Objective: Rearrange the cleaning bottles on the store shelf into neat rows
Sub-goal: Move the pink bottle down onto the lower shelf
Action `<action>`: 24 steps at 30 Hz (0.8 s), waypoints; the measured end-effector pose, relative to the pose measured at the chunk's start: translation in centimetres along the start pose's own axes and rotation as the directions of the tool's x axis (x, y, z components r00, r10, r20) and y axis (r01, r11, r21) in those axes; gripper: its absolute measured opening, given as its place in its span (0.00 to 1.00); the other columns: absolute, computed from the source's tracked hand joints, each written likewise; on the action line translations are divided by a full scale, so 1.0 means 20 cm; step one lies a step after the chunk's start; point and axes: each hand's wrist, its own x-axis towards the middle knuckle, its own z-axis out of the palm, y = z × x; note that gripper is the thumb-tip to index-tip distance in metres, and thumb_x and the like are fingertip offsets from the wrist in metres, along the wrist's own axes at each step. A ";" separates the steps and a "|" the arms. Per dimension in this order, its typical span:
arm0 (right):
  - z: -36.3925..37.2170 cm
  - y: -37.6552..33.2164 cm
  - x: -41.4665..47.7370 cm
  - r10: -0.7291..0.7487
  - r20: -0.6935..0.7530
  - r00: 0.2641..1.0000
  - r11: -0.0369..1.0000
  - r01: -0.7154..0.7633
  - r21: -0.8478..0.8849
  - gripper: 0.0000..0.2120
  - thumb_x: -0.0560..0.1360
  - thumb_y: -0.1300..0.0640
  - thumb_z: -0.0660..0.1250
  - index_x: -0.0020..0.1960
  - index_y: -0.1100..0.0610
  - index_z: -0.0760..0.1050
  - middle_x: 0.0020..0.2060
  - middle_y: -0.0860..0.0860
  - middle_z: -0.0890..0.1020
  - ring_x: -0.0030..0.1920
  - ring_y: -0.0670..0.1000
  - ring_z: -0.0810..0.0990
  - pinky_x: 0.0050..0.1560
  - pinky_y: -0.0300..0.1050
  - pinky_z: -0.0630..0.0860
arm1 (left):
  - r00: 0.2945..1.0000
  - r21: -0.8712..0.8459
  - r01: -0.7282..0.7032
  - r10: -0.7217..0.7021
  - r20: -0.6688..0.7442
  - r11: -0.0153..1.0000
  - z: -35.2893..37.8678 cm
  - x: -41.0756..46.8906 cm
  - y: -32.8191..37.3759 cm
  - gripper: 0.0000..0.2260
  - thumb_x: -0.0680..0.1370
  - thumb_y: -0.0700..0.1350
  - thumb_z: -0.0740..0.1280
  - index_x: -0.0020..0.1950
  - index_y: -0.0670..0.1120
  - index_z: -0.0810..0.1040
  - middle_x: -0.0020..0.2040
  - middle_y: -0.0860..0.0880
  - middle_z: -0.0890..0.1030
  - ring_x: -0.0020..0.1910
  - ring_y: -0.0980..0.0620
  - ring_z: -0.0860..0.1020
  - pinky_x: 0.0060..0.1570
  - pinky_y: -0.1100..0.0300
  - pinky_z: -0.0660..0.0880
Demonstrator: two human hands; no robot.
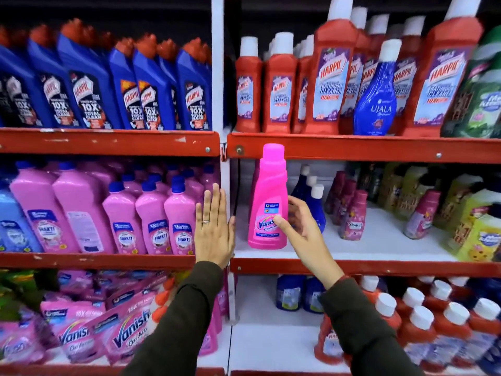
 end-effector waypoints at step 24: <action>0.08 0.55 0.11 0.201 -0.034 0.979 0.978 -0.203 -0.050 0.21 0.79 0.56 0.69 0.71 0.53 0.69 0.61 0.42 0.80 0.59 0.35 0.80 0.55 0.33 0.79 | 0.981 -0.015 0.058 -0.054 0.187 0.998 0.27 -0.38 -0.04 0.33 0.82 0.48 0.49 0.80 0.40 0.34 0.81 0.43 0.32 0.82 0.44 0.47 0.78 0.51 0.44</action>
